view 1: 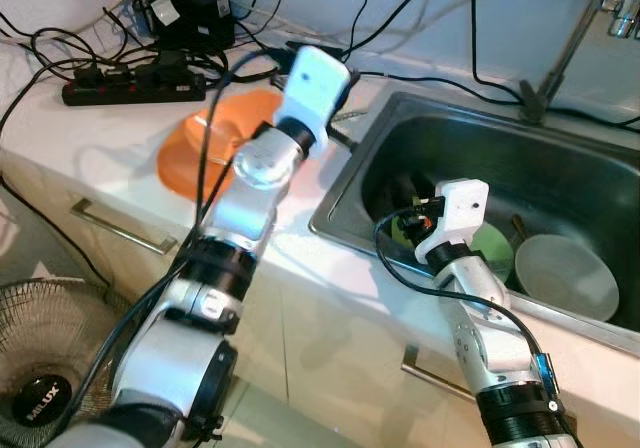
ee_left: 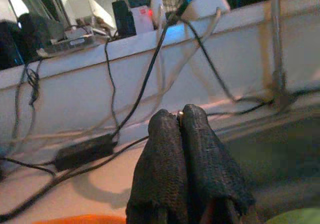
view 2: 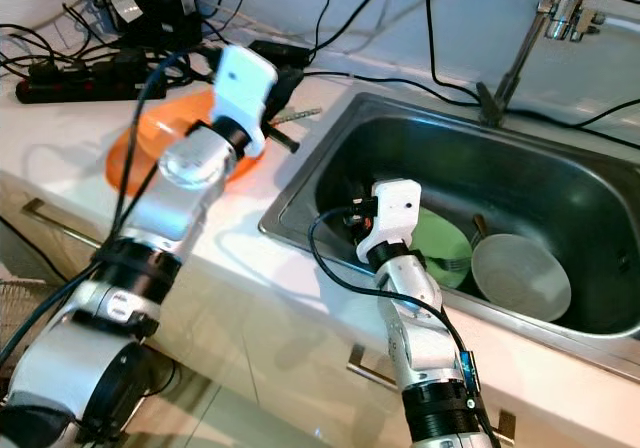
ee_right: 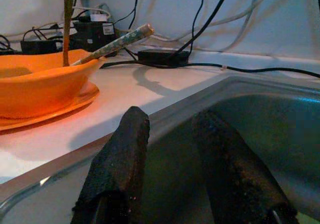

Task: Kitchen organization

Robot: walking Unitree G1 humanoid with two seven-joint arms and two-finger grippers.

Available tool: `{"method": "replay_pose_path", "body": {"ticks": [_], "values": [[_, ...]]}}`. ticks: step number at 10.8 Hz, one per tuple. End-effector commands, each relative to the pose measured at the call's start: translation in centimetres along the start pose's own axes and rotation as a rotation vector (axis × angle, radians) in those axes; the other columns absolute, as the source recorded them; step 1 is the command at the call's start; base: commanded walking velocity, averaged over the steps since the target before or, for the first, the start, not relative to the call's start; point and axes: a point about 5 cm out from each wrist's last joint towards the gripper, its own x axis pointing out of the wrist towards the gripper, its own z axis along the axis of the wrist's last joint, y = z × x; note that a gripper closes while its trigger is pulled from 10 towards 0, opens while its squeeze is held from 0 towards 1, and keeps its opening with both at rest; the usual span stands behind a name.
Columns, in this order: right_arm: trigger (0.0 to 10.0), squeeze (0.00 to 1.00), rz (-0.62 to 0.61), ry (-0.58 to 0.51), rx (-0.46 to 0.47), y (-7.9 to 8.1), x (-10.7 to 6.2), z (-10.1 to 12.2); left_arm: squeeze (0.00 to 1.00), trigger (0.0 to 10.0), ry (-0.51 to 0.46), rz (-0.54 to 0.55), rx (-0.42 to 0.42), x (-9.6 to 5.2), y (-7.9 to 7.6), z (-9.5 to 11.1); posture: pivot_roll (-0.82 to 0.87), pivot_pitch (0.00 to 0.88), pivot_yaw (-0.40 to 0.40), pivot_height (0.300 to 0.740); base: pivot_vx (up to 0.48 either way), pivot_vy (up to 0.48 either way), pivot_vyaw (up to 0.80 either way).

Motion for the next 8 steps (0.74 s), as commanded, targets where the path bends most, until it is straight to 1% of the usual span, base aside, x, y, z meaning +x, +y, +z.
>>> {"method": "replay_pose_path", "body": {"ticks": [1, 2, 3, 4, 7, 8], "values": [[10.0, 0.00, -0.001, 0.007, -0.004, 0.0, 0.2, 0.1, 0.00, 10.0, 0.019, -0.050, -0.088, -0.1, -1.1, -0.2, 0.09, 0.063, -0.022, 0.740, 0.000, 0.000, 0.00], [10.0, 0.00, 0.001, 0.006, -0.007, 0.0, 0.3, 0.1, 0.00, 10.0, 0.002, -0.067, -0.139, -0.4, -1.3, 0.7, 0.09, 0.059, -0.024, 0.740, 0.000, 0.000, 0.00], [10.0, 0.00, 0.002, 0.004, -0.007, -0.1, 0.4, 0.2, 0.00, 10.0, -0.016, -0.066, -0.170, -0.7, -0.8, 2.0, 0.09, 0.057, -0.025, 0.740, 0.000, 0.000, 0.00], [10.0, 0.00, 0.003, 0.003, -0.006, -0.1, 0.5, 0.2, 0.00, 10.0, -0.016, -0.066, -0.172, -0.8, -0.5, 2.5, 0.09, 0.055, -0.026, 0.740, 0.000, 0.000, 0.00], [10.0, 0.00, 0.011, -0.001, -0.002, 0.2, 0.8, 0.3, 0.00, 10.0, 0.056, -0.055, -0.187, -2.1, 0.6, 3.0, 0.10, 0.045, -0.028, 0.740, 0.000, 0.000, 0.00], [10.0, 0.00, 0.013, -0.001, -0.001, 0.2, 0.8, 0.2, 0.00, 10.0, 0.102, -0.038, -0.155, -2.7, 1.3, 2.9, 0.10, 0.039, -0.031, 0.740, 0.000, 0.000, 0.00]]}}
